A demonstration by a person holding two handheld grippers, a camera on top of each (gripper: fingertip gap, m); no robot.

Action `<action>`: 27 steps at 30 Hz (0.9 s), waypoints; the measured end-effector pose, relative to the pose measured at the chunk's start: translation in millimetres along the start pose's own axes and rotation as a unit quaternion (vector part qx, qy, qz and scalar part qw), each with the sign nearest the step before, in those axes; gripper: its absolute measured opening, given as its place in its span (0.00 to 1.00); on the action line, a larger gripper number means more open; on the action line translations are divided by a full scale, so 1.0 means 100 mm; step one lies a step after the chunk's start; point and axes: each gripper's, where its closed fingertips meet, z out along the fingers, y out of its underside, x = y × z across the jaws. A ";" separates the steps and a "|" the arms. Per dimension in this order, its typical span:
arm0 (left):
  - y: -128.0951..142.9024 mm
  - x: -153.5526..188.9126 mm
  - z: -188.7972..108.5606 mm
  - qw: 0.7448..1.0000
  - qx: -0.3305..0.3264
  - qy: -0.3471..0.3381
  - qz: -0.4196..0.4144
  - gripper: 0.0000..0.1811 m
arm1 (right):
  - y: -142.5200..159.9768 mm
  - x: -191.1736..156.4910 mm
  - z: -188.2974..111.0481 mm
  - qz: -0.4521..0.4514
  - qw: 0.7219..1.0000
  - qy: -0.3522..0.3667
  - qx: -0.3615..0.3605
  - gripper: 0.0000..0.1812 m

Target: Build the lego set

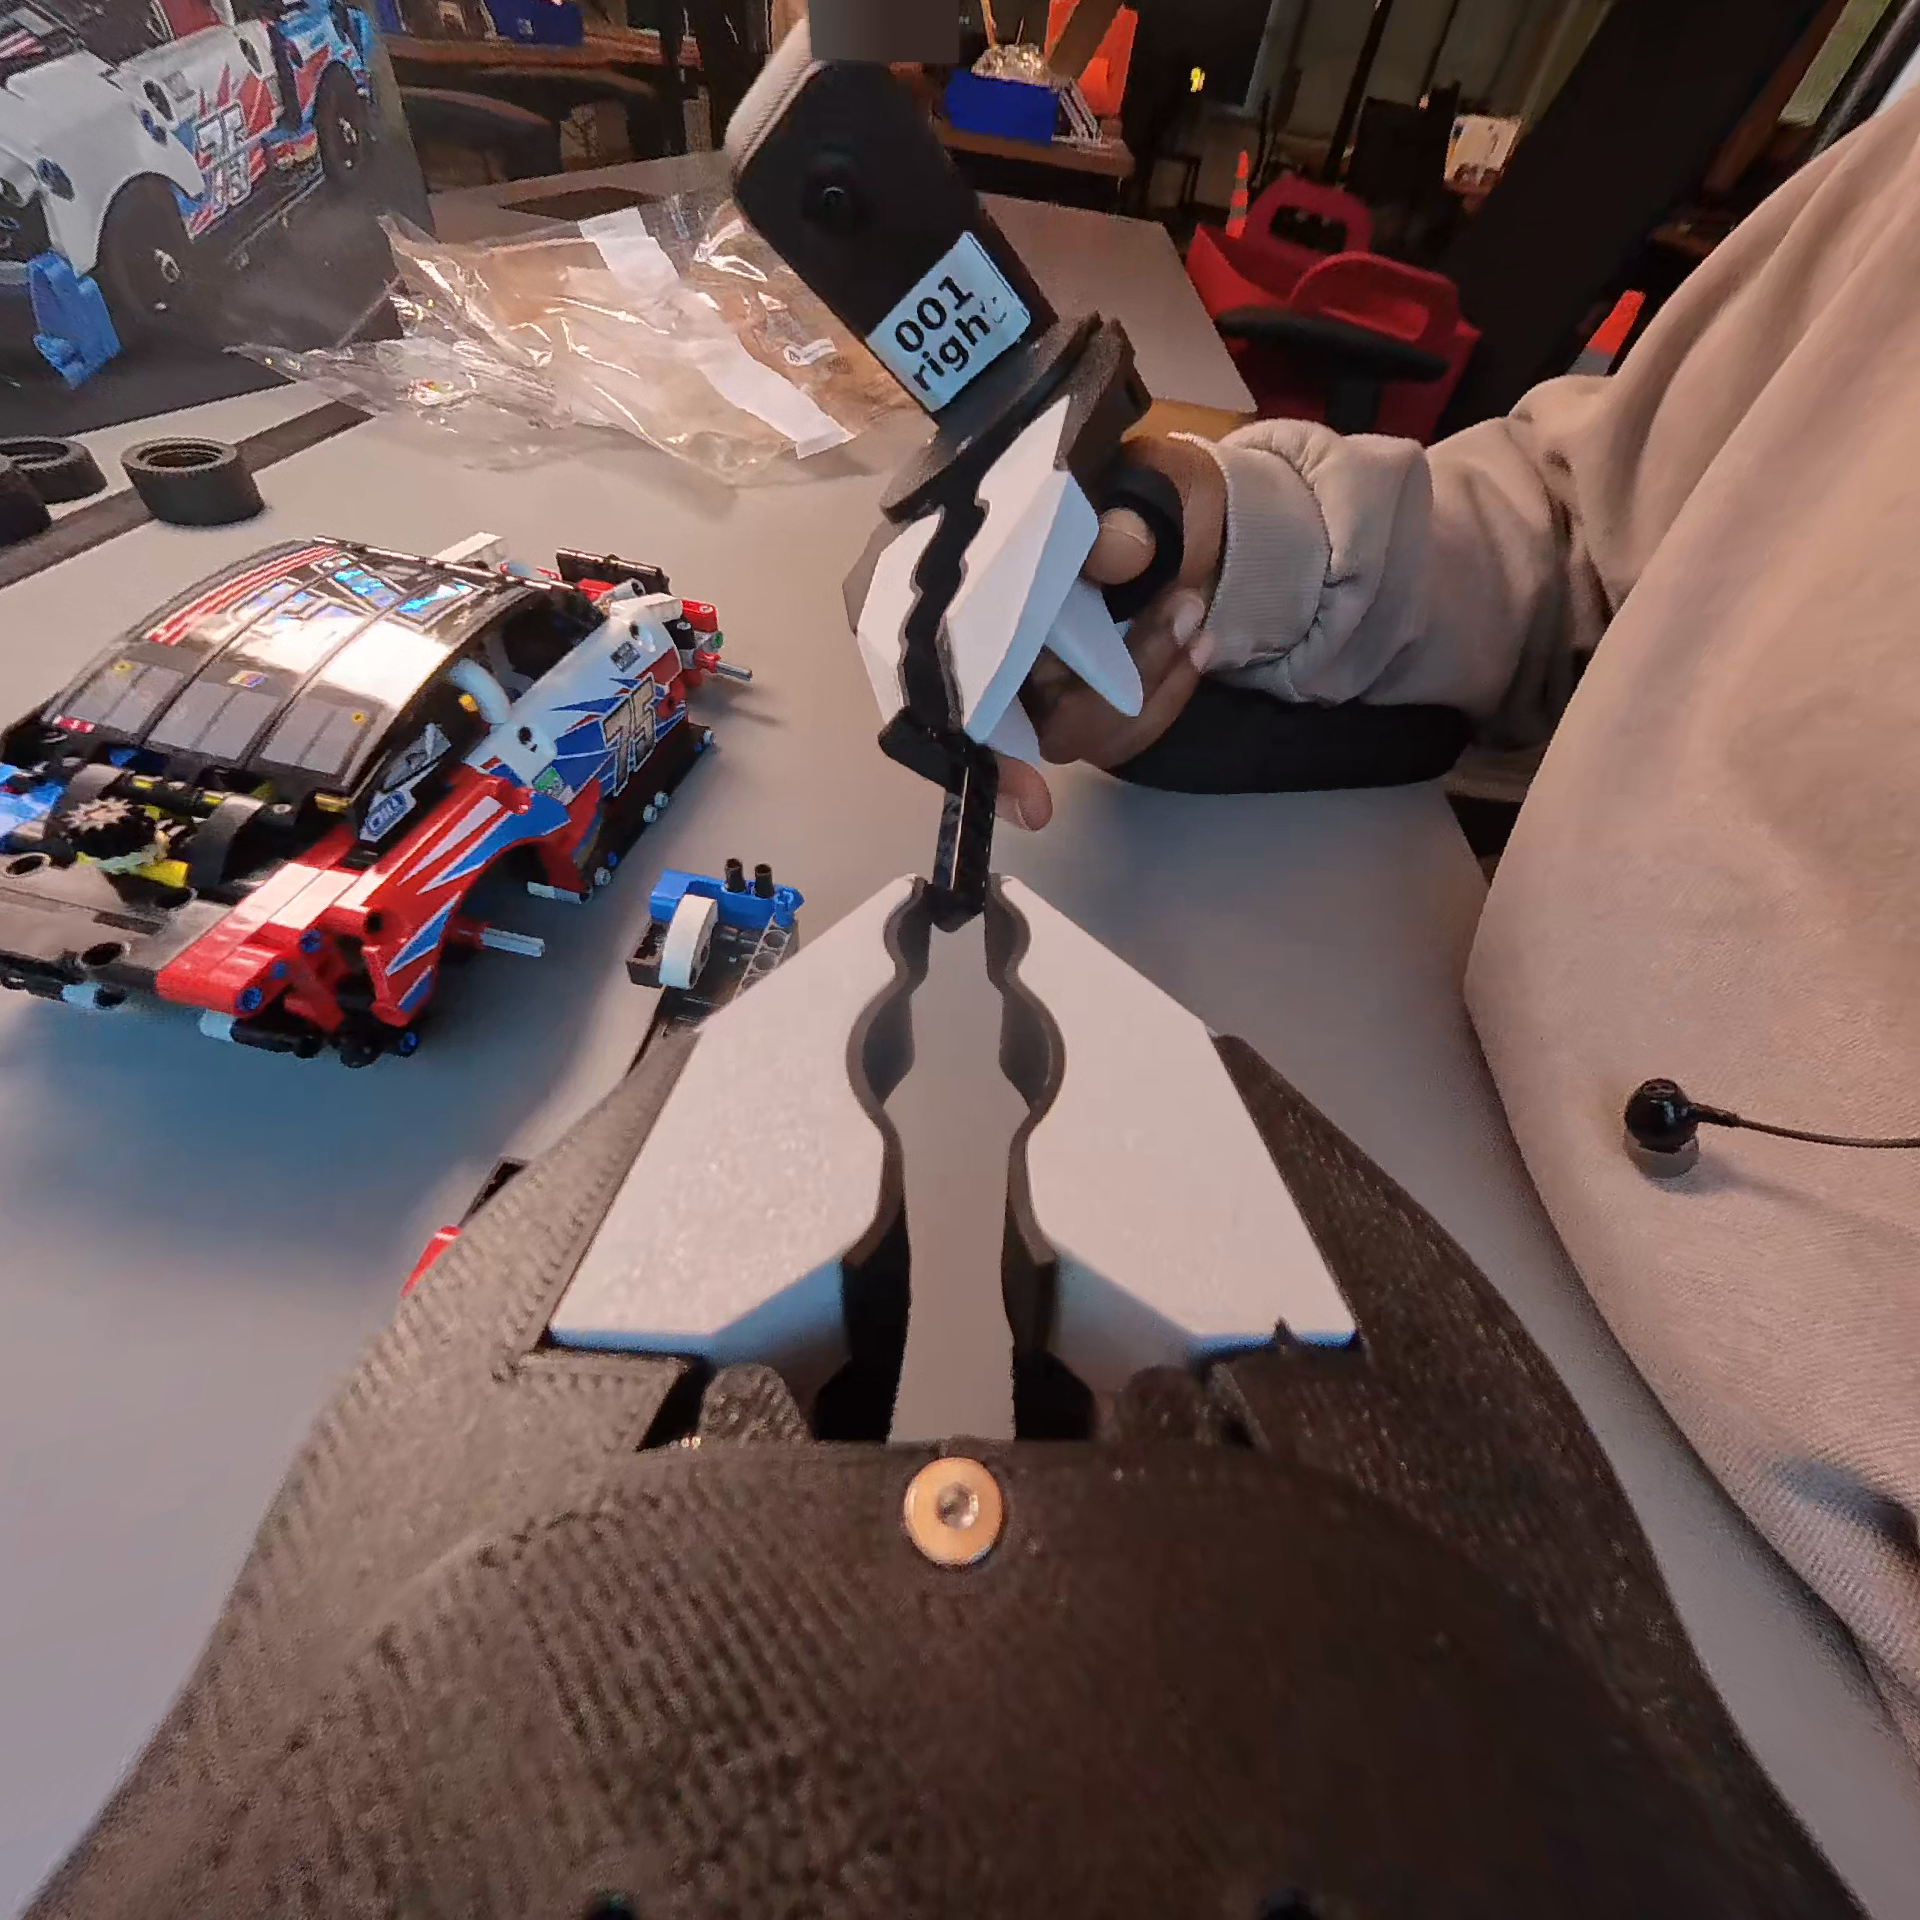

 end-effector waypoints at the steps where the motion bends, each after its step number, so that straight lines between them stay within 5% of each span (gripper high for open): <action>1: -0.01 -0.01 0.00 1.000 0.006 0.003 -0.011 0.04 | -0.02 0.00 0.00 -0.014 1.000 0.006 0.004 0.04; 6: -0.03 -0.06 0.01 0.998 0.025 0.017 -0.056 0.04 | -0.08 0.06 -0.01 -0.141 0.987 0.074 0.010 0.13; 13: -0.04 -0.09 0.03 0.993 0.040 0.043 -0.103 0.04 | -0.06 0.12 -0.04 -0.375 0.911 0.172 -0.029 0.21; 22: -0.01 -0.02 0.12 0.992 0.029 0.065 -0.108 0.04 | 0.10 0.14 -0.04 -0.401 0.901 0.151 -0.070 0.02; 27: -0.01 -0.02 0.10 0.993 0.027 0.059 -0.096 0.04 | 0.11 0.11 -0.02 -0.403 0.902 0.139 -0.066 0.16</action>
